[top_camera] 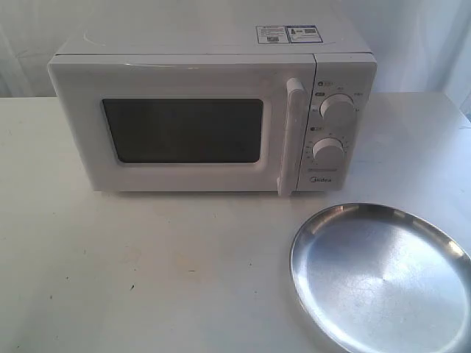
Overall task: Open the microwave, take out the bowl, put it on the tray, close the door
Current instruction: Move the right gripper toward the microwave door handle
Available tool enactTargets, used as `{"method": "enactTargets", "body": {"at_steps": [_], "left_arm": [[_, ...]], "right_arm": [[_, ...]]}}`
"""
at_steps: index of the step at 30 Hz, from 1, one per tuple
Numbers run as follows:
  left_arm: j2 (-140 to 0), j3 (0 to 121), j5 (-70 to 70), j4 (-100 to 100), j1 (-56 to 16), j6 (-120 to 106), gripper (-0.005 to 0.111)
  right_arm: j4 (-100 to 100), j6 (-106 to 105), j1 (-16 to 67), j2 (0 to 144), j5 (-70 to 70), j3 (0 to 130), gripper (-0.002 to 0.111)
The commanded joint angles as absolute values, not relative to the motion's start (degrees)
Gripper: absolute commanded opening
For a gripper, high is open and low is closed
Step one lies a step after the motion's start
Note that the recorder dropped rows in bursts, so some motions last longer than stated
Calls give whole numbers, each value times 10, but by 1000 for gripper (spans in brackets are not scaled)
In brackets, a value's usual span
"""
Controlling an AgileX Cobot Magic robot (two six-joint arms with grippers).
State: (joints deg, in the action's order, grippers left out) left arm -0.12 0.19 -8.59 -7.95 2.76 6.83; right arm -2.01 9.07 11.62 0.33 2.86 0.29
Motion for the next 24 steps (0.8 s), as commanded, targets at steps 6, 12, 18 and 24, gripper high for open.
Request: {"method": "enactTargets", "body": {"at_steps": [6, 12, 18, 24], "left_arm": [[0, 0, -85, -77, 27, 72, 0], [0, 0, -85, -77, 27, 72, 0], [0, 0, -85, -77, 27, 72, 0], [0, 0, -85, -77, 27, 72, 0]], "right_arm": [[-47, 413, 113, 0, -201, 0, 0], [-26, 478, 113, 0, -277, 0, 0], [358, 567, 113, 98, -412, 110, 0], [543, 591, 114, 543, -559, 289, 0]]}}
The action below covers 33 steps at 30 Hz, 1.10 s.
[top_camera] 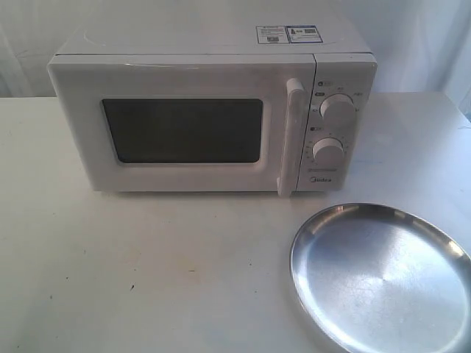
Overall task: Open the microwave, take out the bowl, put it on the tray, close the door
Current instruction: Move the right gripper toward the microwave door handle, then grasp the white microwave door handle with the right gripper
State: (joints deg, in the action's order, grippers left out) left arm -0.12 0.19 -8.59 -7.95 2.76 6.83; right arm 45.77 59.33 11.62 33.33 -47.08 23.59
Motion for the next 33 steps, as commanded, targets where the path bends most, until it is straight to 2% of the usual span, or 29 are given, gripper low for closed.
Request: {"method": "enactTargets", "body": {"at_steps": [1, 2, 4, 9, 20, 23, 28, 30, 33], "left_arm": [[0, 0, -85, -77, 27, 72, 0], [0, 0, -85, -77, 27, 72, 0], [0, 0, -85, -77, 27, 72, 0], [0, 0, -85, -77, 27, 72, 0], [0, 0, -85, -77, 27, 72, 0], [0, 0, -85, -77, 27, 72, 0], [0, 0, -85, -77, 27, 72, 0], [0, 0, -85, -77, 27, 72, 0], [0, 0, -85, -77, 27, 72, 0]], "right_arm": [[550, 553, 114, 590, -586, 294, 0], [552, 396, 114, 669, -633, 291, 0], [527, 246, 114, 783, -661, 284, 0], [498, 170, 114, 942, -668, 286, 0], [512, 189, 114, 1035, -665, 338, 0], [541, 218, 115, 1041, -665, 349, 9], [554, 228, 115, 1042, -669, 355, 44], [530, 227, 115, 1042, -669, 356, 54], [523, 236, 115, 1042, -661, 370, 55]]}}
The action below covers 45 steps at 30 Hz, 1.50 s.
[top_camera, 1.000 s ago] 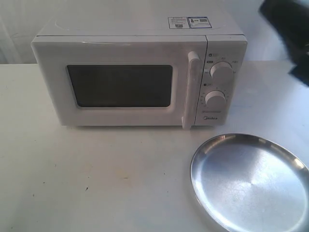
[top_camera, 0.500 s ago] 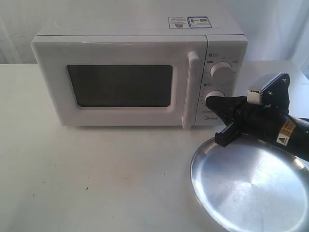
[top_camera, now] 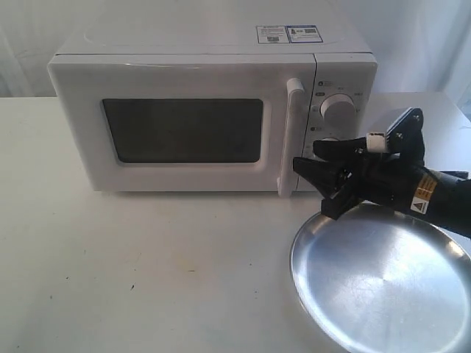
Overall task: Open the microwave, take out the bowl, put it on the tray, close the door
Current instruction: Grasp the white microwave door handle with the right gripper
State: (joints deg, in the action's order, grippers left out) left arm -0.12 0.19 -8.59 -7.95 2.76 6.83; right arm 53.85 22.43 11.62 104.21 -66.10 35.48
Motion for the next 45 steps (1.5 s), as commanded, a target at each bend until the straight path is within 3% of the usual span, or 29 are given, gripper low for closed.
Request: {"method": "enactTargets", "body": {"at_steps": [1, 15, 18, 23, 32, 40, 45], "left_arm": [[0, 0, -85, -77, 27, 72, 0], [0, 0, -85, -77, 27, 72, 0], [0, 0, -85, -77, 27, 72, 0], [0, 0, -85, -77, 27, 72, 0], [0, 0, -85, -77, 27, 72, 0], [0, 0, -85, -77, 27, 72, 0], [0, 0, -85, -77, 27, 72, 0]], "right_arm": [[534, 250, 116, 1042, -653, 379, 54], [619, 315, 172, 1048, -544, 452, 43], [622, 315, 172, 1048, -536, 452, 31], [626, 311, 172, 1048, -536, 452, 0], [698, 297, 172, 1068, -548, 454, 0], [877, 339, 171, 1074, -700, 454, 0], [961, 380, 171, 1073, -700, 454, 0]]}}
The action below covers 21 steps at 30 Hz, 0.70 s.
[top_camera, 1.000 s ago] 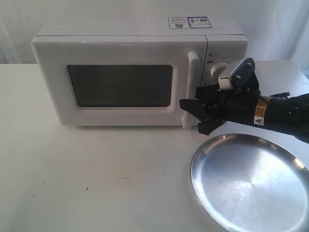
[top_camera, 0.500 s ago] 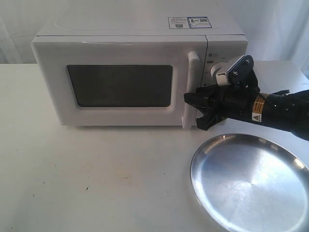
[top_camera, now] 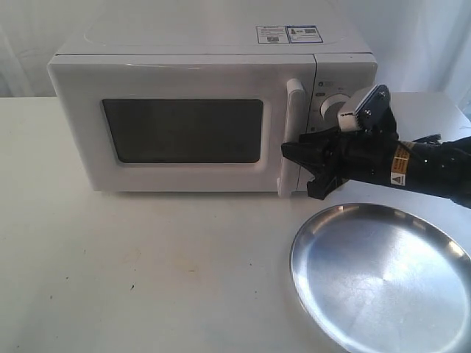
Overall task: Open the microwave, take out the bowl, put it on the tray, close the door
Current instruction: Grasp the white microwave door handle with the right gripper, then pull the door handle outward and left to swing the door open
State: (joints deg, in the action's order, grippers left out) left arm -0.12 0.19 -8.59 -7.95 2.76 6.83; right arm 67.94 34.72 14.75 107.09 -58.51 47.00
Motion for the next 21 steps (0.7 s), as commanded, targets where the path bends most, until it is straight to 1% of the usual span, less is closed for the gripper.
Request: {"method": "enactTargets", "body": {"at_steps": [1, 6, 21], "left_arm": [[0, 0, -85, -77, 27, 72, 0], [0, 0, -85, -77, 27, 72, 0], [0, 0, -85, -77, 27, 72, 0]], "right_arm": [[975, 391, 171, 1073, -700, 454, 0], [999, 425, 171, 1073, -700, 454, 0], [999, 410, 171, 1047, -700, 418, 0]]}}
